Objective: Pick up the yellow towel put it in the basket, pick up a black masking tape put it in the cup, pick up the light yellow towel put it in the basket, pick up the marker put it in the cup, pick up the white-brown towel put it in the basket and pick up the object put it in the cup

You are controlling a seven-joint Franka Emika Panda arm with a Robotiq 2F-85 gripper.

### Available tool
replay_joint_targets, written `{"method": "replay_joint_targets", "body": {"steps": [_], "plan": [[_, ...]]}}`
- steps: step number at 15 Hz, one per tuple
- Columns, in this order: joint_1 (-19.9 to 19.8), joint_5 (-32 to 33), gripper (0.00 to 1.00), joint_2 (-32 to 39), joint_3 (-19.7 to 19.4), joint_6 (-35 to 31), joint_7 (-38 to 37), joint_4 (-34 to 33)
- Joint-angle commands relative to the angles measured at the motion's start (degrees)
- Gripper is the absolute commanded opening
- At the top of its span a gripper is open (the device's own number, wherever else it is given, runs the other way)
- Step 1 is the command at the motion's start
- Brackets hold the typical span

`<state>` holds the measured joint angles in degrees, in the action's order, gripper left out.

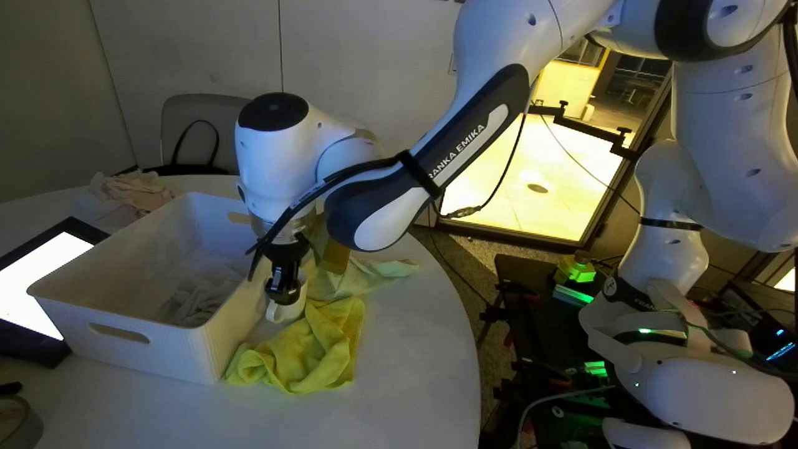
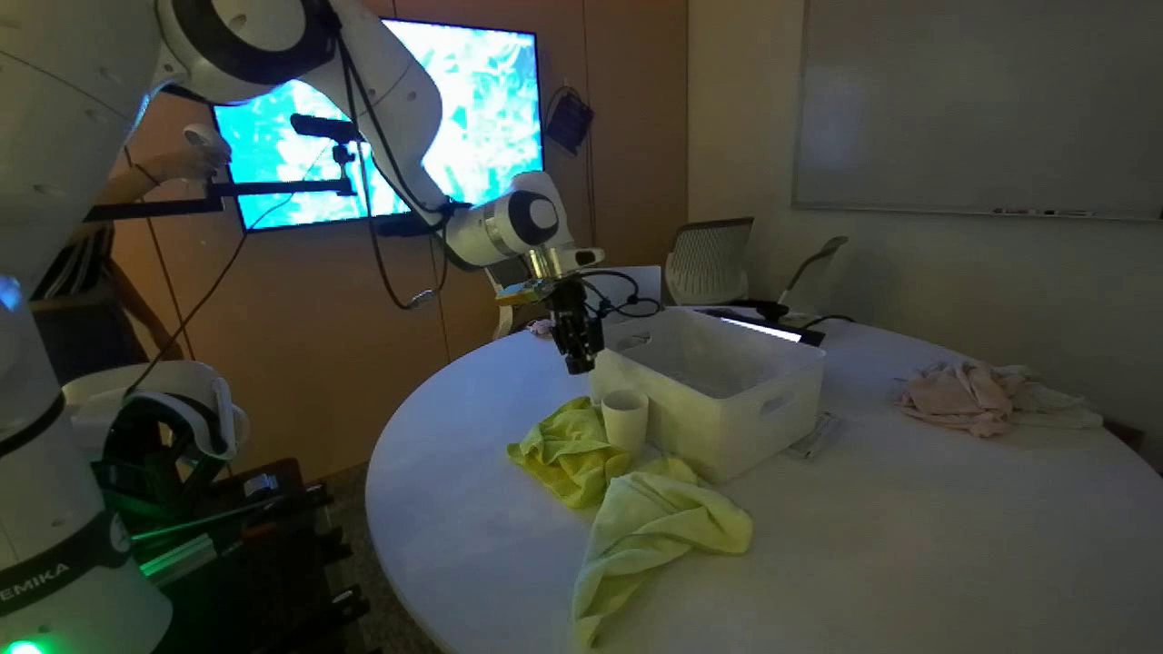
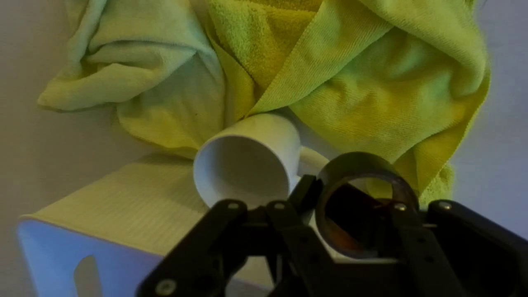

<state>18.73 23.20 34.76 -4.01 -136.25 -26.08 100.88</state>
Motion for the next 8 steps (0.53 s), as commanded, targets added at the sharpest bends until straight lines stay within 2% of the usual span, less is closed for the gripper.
{"method": "replay_joint_targets", "body": {"steps": [1, 8], "plan": [[-0.3, -0.5, 0.04, 2.5, -0.8, 2.1, 0.7, -5.3], [-1.9, -0.8, 0.04, 5.5, -2.4, 2.8, 0.9, -9.3]]}}
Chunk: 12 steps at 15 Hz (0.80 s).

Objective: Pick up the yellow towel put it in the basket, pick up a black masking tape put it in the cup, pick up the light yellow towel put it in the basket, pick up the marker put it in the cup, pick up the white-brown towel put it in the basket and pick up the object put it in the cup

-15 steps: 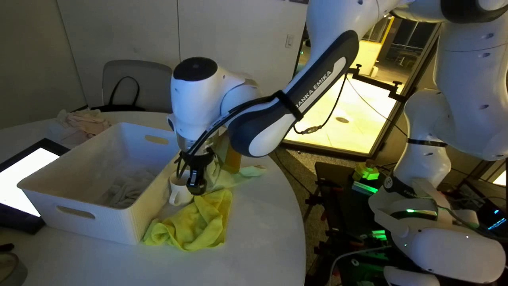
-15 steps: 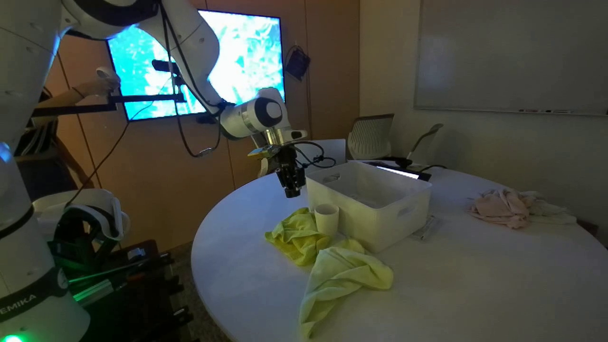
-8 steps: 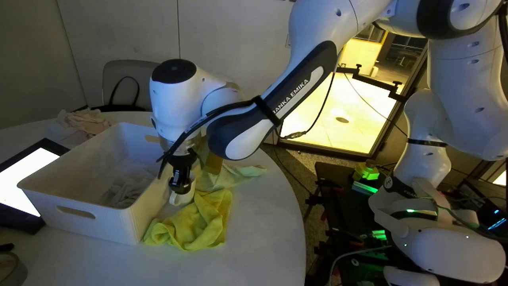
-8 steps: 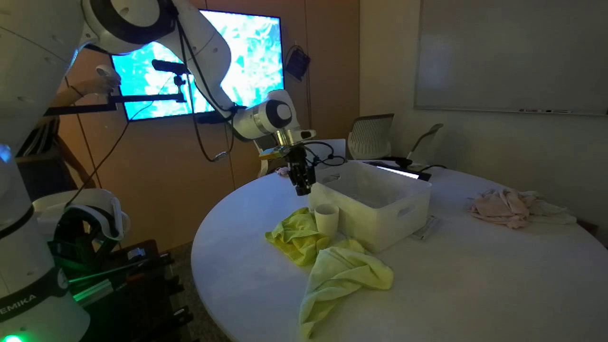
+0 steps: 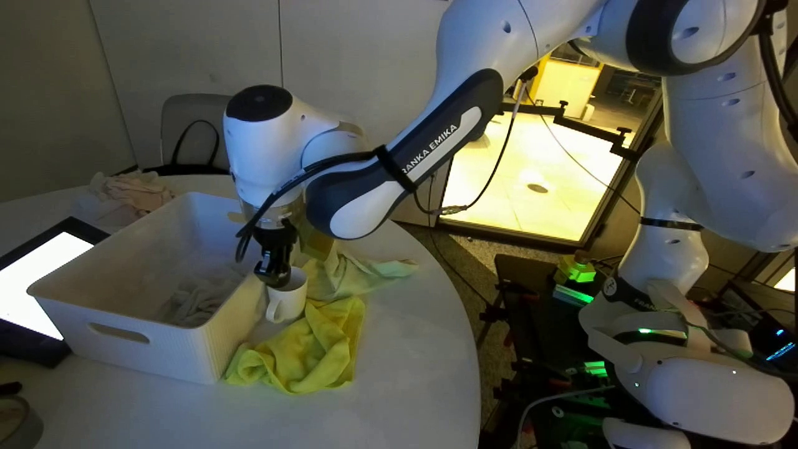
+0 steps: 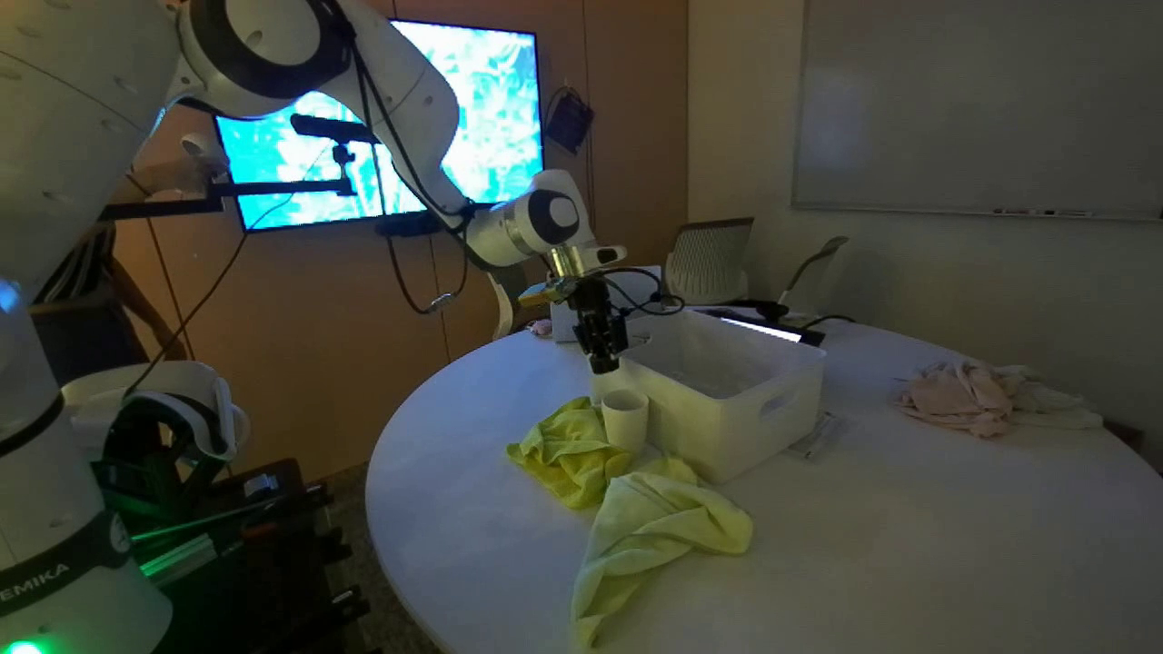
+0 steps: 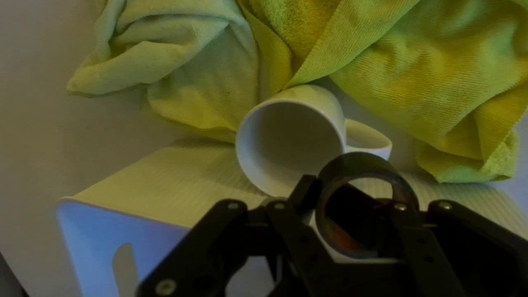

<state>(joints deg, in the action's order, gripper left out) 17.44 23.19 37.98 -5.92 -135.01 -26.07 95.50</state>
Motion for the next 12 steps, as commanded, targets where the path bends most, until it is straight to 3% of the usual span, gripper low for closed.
{"method": "replay_joint_targets", "body": {"steps": [1, 12], "plan": [[-1.1, -1.1, 0.04, 2.8, -0.6, 1.7, 1.2, -4.6], [-4.3, -3.2, 0.04, 8.5, -1.1, 3.2, 2.8, -10.4]]}}
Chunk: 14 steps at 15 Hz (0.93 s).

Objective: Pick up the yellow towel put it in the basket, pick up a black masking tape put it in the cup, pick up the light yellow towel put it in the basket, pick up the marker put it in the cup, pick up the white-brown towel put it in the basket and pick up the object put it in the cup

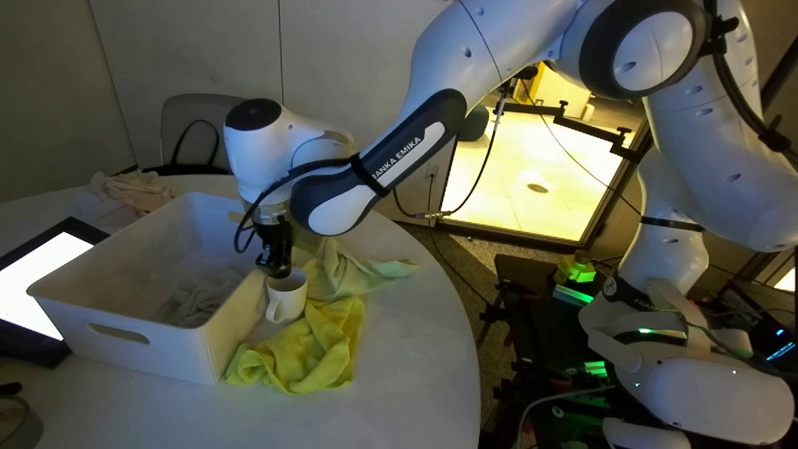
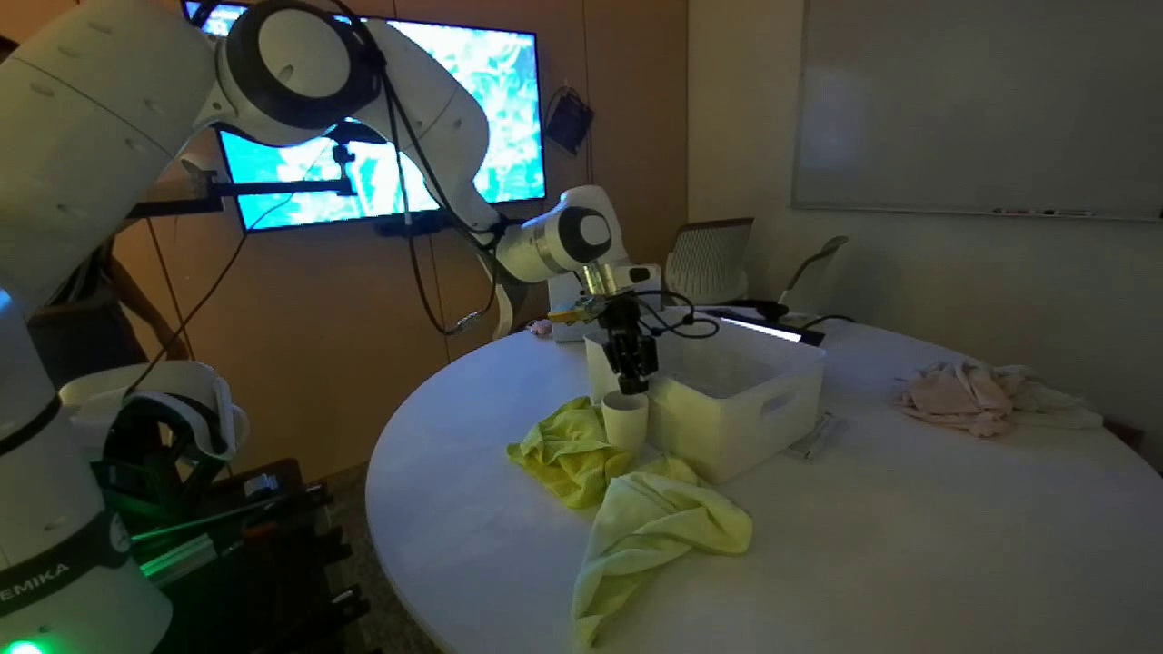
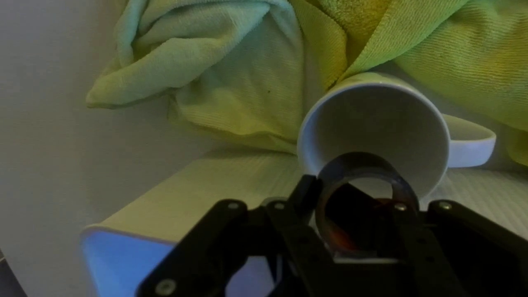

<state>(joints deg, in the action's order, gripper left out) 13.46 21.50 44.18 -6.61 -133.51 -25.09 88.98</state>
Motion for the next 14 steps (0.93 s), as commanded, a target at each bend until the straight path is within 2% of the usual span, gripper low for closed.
{"method": "replay_joint_targets", "body": {"steps": [1, 14], "plan": [[-0.5, -1.8, 0.04, 2.7, -0.4, 2.0, 2.1, -4.3], [-1.8, -3.5, 0.04, 5.8, -0.2, 3.8, 4.5, -8.1]]}}
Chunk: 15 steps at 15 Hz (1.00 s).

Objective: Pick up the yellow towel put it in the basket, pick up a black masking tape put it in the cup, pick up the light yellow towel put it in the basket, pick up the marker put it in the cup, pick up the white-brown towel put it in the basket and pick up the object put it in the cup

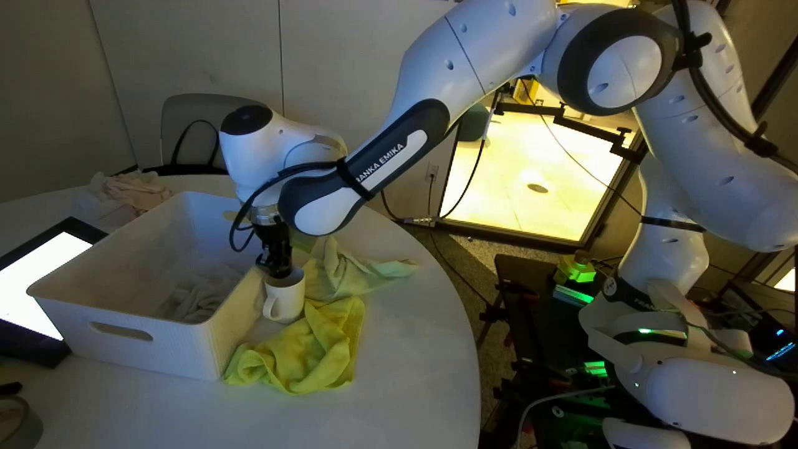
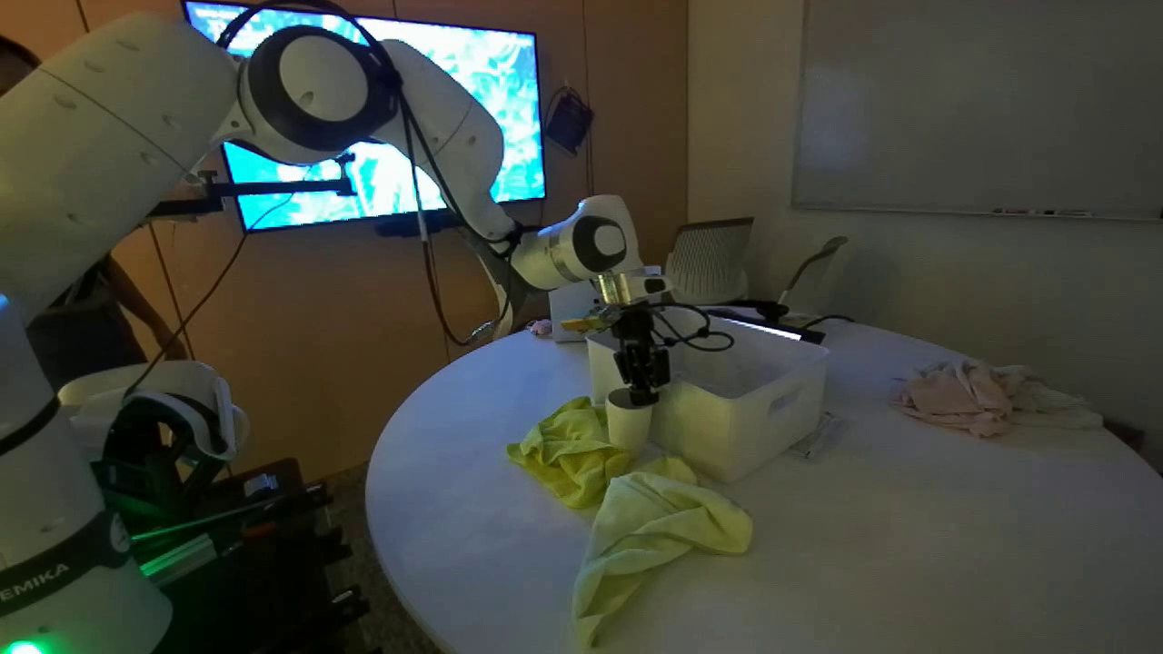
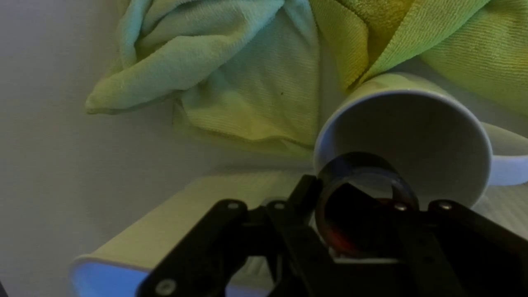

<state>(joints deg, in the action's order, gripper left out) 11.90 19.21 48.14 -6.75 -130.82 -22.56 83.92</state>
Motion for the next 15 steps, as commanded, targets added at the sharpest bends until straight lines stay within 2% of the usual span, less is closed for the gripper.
{"method": "replay_joint_targets", "body": {"steps": [1, 15], "plan": [[-0.1, -1.1, 0.04, 1.5, -0.1, 0.8, 1.9, -2.6], [2.1, -0.1, 0.04, -2.5, -0.2, -2.2, 0.8, 4.3]]}}
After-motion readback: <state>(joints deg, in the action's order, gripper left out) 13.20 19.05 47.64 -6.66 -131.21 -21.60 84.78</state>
